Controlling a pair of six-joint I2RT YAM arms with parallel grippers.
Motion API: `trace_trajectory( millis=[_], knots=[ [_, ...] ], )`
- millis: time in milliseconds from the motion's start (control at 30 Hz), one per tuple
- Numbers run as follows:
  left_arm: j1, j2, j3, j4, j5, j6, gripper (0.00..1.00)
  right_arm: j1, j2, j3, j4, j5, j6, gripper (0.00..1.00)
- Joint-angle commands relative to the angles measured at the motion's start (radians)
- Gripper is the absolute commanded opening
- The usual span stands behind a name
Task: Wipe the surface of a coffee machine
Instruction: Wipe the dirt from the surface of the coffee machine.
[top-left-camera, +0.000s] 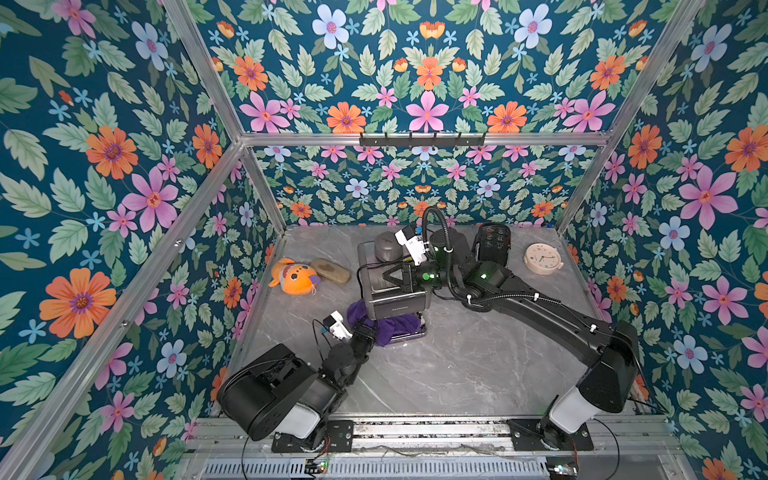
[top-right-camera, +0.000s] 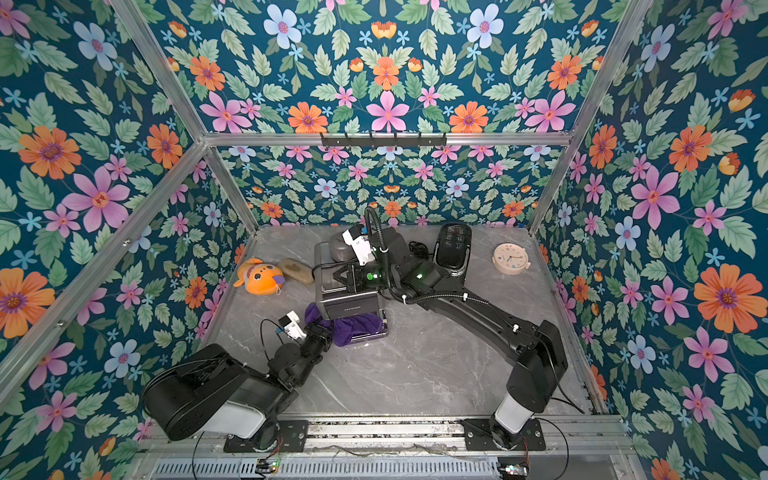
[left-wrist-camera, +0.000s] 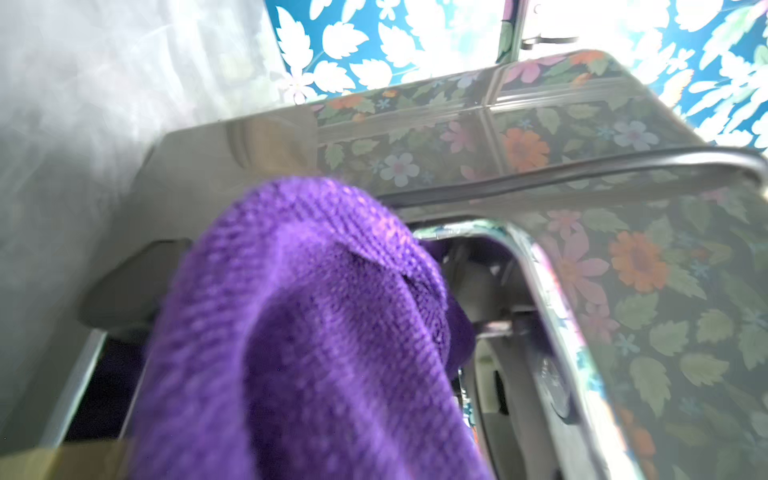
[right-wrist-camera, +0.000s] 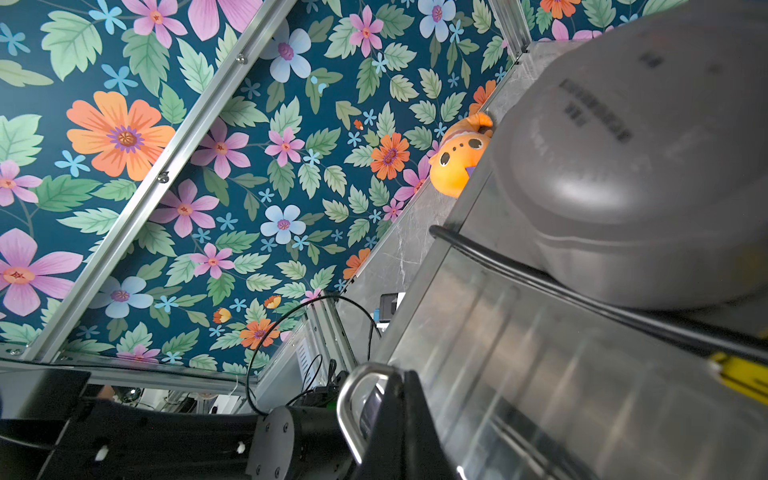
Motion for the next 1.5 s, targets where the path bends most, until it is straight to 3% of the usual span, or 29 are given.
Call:
trace_trajectory(
  millis=[0, 200, 633, 767, 1033, 1300, 1467],
  knots=[
    [0.016, -0.072, 0.020, -0.105, 0.060, 0.062, 0.00, 0.003, 0.024, -0.025, -0.278, 0.037, -0.001, 0.00],
    [0.016, -0.238, 0.043, -0.527, -0.006, 0.104, 0.00, 0.006, 0.027, -0.033, -0.277, 0.037, 0.004, 0.00],
    [0.007, -0.004, -0.031, -0.229, 0.104, 0.018, 0.00, 0.006, 0.024, -0.031, -0.281, 0.044, 0.008, 0.00],
    [0.005, -0.083, -0.003, -0.299, 0.117, 0.017, 0.00, 0.011, 0.032, -0.021, -0.281, 0.040, 0.010, 0.00],
    [-0.004, -0.315, 0.065, -0.608, 0.053, 0.069, 0.00, 0.016, 0.034, -0.010, -0.292, 0.036, 0.007, 0.00],
    [-0.004, -0.147, 0.095, -0.480, 0.069, 0.066, 0.00, 0.016, 0.030, -0.017, -0.300, 0.040, 0.003, 0.00],
    [-0.033, -0.052, 0.038, -0.474, 0.027, -0.025, 0.00, 0.016, 0.029, -0.031, -0.281, 0.034, 0.015, 0.00]
  ],
)
